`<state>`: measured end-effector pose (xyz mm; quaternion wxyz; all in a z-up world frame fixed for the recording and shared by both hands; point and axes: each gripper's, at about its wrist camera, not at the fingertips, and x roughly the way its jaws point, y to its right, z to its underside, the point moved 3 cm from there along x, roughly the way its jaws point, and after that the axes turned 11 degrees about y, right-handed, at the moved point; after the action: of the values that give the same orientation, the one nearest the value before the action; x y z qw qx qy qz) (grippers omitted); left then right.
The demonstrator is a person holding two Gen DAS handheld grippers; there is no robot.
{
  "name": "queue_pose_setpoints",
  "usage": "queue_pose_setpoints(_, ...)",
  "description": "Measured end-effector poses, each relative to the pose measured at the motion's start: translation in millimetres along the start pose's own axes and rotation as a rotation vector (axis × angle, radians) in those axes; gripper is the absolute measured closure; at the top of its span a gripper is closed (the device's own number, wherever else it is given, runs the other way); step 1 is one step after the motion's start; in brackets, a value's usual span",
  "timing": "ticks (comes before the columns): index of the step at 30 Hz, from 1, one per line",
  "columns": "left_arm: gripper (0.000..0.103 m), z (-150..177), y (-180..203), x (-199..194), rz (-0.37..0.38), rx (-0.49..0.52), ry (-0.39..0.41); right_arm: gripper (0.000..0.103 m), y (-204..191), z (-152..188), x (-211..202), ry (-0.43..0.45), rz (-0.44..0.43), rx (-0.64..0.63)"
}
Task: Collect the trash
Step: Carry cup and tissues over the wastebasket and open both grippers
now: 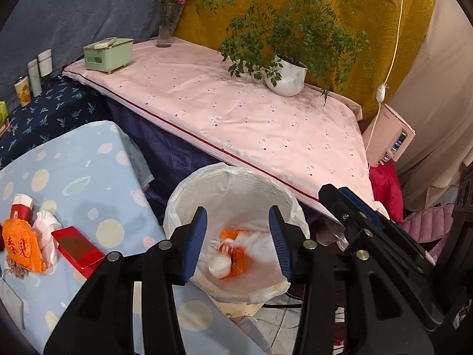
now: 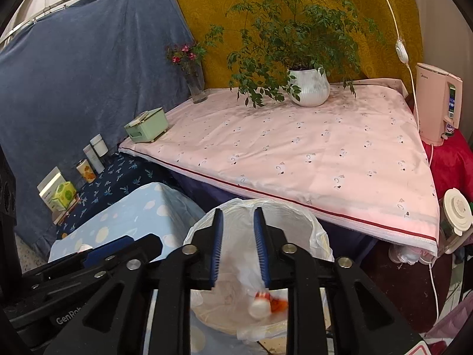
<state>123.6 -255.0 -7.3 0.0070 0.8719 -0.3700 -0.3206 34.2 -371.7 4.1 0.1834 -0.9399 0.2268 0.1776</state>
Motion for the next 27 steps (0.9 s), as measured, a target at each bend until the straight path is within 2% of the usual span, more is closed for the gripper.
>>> queue_pose_setpoints(5, 0.061, -1.8, -7.4, -2.7, -0.015, -0.007, 0.007, 0.071, -2.7, 0.7, -0.9, 0.003, -0.004, -0.006)
queue_pose_setpoints(17, 0.061, -5.2, -31.2, -18.3, -0.048, -0.051, 0.029, 0.066, -27.5, 0.1, -4.3, 0.002, -0.026, -0.032)
queue_pose_setpoints(21, 0.055, -4.0, -44.6, -25.7, -0.071, -0.069, 0.041, 0.064, -40.7, 2.4, -5.3, -0.001, -0.043, -0.048)
queue_pose_setpoints(27, 0.053, -1.4, -67.1, -38.9, -0.103, -0.101, 0.058, 0.064, -63.0, 6.7, -6.3, -0.011, -0.070, -0.073)
